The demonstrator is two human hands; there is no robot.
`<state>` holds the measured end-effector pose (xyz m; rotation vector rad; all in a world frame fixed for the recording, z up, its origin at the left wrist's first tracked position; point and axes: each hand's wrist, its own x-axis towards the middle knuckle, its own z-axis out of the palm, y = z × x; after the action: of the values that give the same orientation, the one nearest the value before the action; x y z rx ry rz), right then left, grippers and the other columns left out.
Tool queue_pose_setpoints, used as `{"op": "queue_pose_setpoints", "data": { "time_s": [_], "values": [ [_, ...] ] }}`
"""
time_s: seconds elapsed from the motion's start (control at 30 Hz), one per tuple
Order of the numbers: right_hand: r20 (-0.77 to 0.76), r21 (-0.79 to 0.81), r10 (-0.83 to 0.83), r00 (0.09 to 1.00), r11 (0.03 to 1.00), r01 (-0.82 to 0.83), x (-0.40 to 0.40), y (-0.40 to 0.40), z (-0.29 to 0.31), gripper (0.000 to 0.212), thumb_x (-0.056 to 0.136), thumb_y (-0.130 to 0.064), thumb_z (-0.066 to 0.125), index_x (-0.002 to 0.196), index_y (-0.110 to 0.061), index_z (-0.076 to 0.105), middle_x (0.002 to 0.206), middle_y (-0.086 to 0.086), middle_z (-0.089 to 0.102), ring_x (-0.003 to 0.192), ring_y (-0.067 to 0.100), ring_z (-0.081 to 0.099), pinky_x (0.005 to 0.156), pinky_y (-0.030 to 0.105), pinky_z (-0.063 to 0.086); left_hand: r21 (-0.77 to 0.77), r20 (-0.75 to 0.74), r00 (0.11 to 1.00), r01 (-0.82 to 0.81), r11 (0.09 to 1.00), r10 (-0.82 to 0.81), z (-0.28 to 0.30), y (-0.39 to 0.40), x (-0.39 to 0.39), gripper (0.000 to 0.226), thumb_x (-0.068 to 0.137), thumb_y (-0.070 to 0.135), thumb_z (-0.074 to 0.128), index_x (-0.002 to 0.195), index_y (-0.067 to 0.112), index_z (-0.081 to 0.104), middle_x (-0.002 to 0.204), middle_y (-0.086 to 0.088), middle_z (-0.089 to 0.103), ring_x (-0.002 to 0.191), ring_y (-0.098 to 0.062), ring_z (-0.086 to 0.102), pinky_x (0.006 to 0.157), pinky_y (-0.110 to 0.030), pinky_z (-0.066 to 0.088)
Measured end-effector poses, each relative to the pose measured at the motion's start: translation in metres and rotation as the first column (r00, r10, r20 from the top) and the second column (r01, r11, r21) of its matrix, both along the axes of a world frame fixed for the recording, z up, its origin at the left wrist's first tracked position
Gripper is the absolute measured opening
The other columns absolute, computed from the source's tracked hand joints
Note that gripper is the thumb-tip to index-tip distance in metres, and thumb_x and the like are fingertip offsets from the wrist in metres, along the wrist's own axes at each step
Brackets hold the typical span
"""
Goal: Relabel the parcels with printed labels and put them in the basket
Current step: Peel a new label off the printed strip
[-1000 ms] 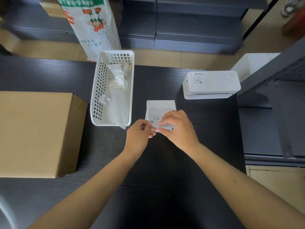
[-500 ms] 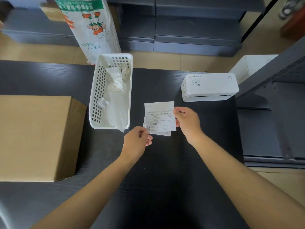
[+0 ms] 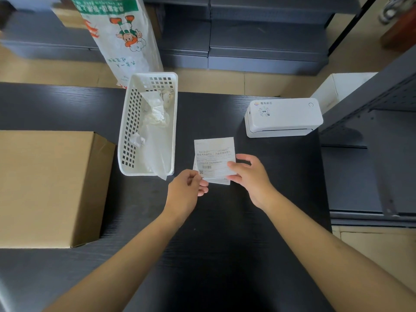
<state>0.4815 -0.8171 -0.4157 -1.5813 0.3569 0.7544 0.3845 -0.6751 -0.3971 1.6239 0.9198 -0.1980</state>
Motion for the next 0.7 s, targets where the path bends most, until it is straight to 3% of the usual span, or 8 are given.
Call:
{"op": "queue_pose_setpoints", "data": {
  "time_s": [0.1,0.2,0.23,0.3,0.37,0.5,0.6,0.7],
  "values": [
    [-0.046,0.007,0.062,0.997,0.998,-0.062,-0.002,-0.001,0.001,0.03,0.091,-0.007,0.062,0.12,-0.01,0.058,0.111,0.003,0.066,0.098,0.017,0.066,0.067,0.022,0.057,0.211,-0.068,0.997,0.039,0.977,-0.025,0.006,-0.001,-0.003,0.013,0.097,0.024,0.052,0.107,0.015,0.051,0.077,0.0,0.066,0.067,-0.015,0.066,0.061,-0.024,0.053],
    [-0.011,-0.047,0.128,0.992,0.991,-0.128,-0.004,-0.006,0.002,0.03,0.091,-0.008,0.062,0.119,-0.017,0.058,0.106,-0.002,0.066,0.093,0.014,0.067,0.063,0.02,0.056,0.512,-0.028,0.986,0.156,0.845,-0.165,0.016,-0.006,-0.004,0.016,0.095,0.026,0.055,0.104,0.023,0.042,0.077,0.009,0.054,0.064,-0.01,0.057,0.051,-0.016,0.039],
    [0.003,-0.05,0.142,0.99,0.989,-0.142,-0.004,-0.008,0.002,0.03,0.09,-0.008,0.062,0.118,-0.019,0.057,0.106,-0.002,0.067,0.093,0.014,0.067,0.063,0.02,0.056,0.57,-0.007,0.972,0.198,0.797,-0.236,0.02,-0.007,-0.002,0.016,0.095,0.024,0.055,0.106,0.023,0.044,0.086,0.009,0.053,0.071,-0.011,0.056,0.055,-0.013,0.04],
    [0.029,-0.041,0.174,0.984,0.984,-0.172,-0.004,-0.012,0.004,0.029,0.089,-0.006,0.061,0.111,-0.024,0.058,0.103,-0.002,0.069,0.091,0.013,0.069,0.063,0.019,0.056,0.663,0.017,0.921,0.282,0.694,-0.39,0.023,-0.009,0.009,0.018,0.095,0.02,0.056,0.112,0.018,0.053,0.109,0.003,0.053,0.097,-0.014,0.053,0.079,-0.019,0.046],
    [0.075,-0.042,0.215,0.974,0.976,-0.213,-0.006,-0.014,0.006,0.024,0.088,-0.006,0.059,0.1,-0.027,0.063,0.097,-0.006,0.072,0.086,0.009,0.07,0.064,0.019,0.055,0.728,0.016,0.875,0.322,0.606,-0.484,0.026,-0.011,0.026,0.027,0.094,0.019,0.056,0.121,0.016,0.056,0.128,-0.001,0.05,0.118,-0.019,0.044,0.102,-0.029,0.033],
    [0.151,-0.118,0.299,0.942,0.952,-0.283,-0.007,-0.014,0.009,0.017,0.088,-0.011,0.057,0.085,-0.025,0.066,0.096,-0.006,0.072,0.094,0.011,0.066,0.081,0.029,0.053,0.823,-0.006,0.828,0.322,0.468,-0.56,0.033,-0.014,0.06,0.028,0.096,0.025,0.053,0.123,0.025,0.061,0.13,0.005,0.056,0.126,-0.017,0.043,0.112,-0.035,0.012],
    [0.176,-0.091,0.277,0.945,0.96,-0.265,-0.008,-0.013,0.011,0.01,0.091,-0.02,0.058,0.091,-0.024,0.067,0.098,-0.008,0.07,0.097,0.009,0.064,0.08,0.023,0.051,0.785,-0.008,0.82,0.36,0.504,-0.573,0.032,-0.015,0.071,0.023,0.099,0.025,0.048,0.106,0.028,0.07,0.107,0.008,0.067,0.109,-0.01,0.055,0.111,-0.034,0.005],
    [0.26,-0.11,0.176,0.95,0.982,-0.152,-0.007,-0.011,0.015,0.005,0.09,-0.033,0.062,0.089,-0.032,0.067,0.089,-0.017,0.069,0.089,-0.002,0.063,0.072,0.014,0.045,0.731,0.039,0.837,0.348,0.587,-0.545,0.03,-0.013,0.073,0.025,0.1,0.025,0.047,0.105,0.028,0.071,0.102,0.009,0.068,0.104,-0.01,0.057,0.111,-0.033,0.005]
  ]
}}
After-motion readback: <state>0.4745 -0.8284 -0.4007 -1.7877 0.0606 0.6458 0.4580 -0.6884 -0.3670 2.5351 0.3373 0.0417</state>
